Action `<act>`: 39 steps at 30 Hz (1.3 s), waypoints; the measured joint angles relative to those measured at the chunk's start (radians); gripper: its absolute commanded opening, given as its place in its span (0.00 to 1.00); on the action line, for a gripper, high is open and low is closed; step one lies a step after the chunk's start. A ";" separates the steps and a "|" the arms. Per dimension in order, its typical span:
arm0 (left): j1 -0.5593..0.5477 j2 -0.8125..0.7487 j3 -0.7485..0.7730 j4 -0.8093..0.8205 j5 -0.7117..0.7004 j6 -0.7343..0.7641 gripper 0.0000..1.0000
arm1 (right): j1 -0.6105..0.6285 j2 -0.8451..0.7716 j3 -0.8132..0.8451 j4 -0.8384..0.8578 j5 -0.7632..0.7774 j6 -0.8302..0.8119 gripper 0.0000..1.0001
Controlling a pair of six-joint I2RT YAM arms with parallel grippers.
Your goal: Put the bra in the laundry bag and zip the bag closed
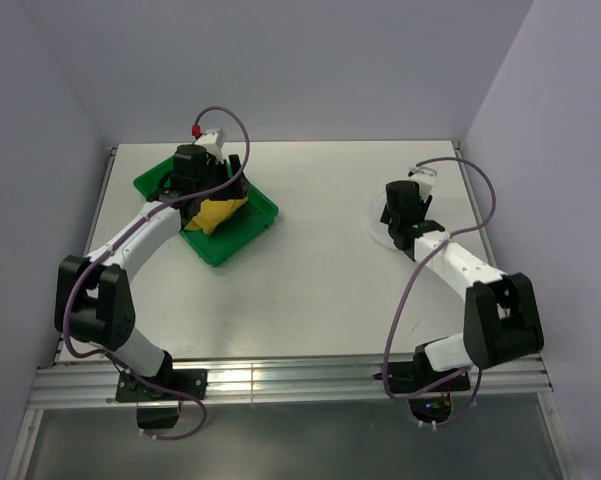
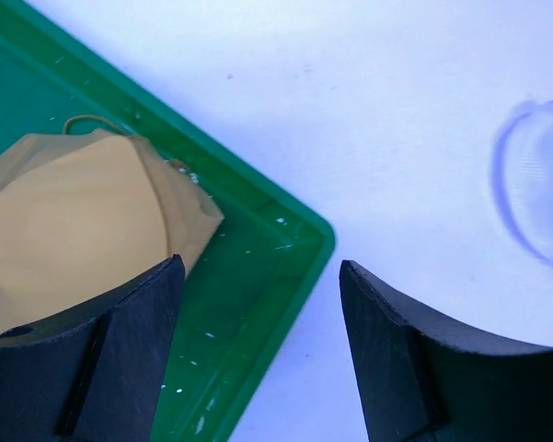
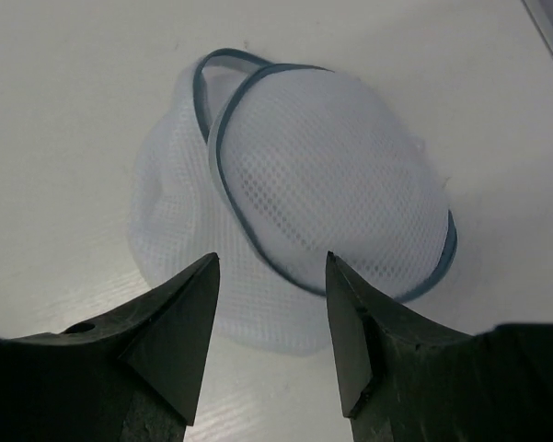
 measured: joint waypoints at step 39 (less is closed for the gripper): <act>-0.201 -0.435 -0.328 -0.124 0.145 -0.254 0.78 | 0.569 -0.568 -0.274 0.018 -0.369 0.200 0.00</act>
